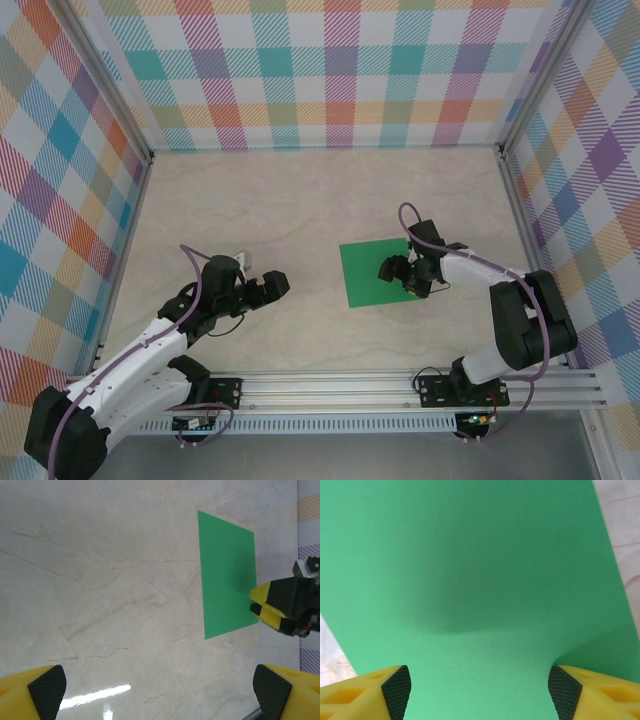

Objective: Fold a paper plane with a square sheet of paper (pick it up from the middle)
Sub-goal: Move the square sheet of paper to the center of the table.

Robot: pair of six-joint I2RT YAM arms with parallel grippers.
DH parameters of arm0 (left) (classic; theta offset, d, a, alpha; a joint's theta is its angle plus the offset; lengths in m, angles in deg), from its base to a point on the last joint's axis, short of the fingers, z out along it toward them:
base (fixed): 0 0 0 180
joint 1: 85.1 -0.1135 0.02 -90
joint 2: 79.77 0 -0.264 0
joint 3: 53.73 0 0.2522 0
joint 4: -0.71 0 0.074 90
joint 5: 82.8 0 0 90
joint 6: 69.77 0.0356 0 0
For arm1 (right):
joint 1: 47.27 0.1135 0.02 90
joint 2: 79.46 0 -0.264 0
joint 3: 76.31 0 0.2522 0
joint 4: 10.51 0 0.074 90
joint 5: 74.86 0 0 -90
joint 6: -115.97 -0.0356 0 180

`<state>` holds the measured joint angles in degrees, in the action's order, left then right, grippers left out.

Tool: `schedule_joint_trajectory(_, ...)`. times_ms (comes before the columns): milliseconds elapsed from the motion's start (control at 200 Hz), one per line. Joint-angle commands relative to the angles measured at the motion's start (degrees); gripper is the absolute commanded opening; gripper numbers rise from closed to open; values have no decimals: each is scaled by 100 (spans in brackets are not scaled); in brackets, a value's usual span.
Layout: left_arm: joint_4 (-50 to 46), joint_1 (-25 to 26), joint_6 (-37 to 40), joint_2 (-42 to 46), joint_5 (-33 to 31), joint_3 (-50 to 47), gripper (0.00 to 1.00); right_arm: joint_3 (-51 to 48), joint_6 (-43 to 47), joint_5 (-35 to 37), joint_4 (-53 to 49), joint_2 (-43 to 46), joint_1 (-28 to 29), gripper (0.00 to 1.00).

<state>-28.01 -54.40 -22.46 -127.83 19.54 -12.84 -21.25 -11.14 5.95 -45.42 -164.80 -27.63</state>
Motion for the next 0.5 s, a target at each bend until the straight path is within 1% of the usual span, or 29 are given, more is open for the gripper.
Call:
schedule_joint_trajectory(0,418,95,-117,-69,-67,-87,99,-336,-395,-505,92,-180,407,77)
schedule_joint_trajectory(95,436,94,-124,-158,-4,-20,99,-180,-356,-546,11,-185,609,76)
schedule_joint_trajectory(215,430,102,-40,-266,114,35,99,248,-130,292,-786,-66,760,77)
schedule_joint_trajectory(395,92,103,78,-233,140,210,100,812,364,1076,-1664,228,787,81)
schedule_joint_trajectory(485,-50,103,140,-108,35,313,100,1035,553,1142,-1852,169,788,83)
schedule_joint_trajectory(495,-193,103,146,-84,22,317,100,1061,561,1140,-1861,154,787,83)
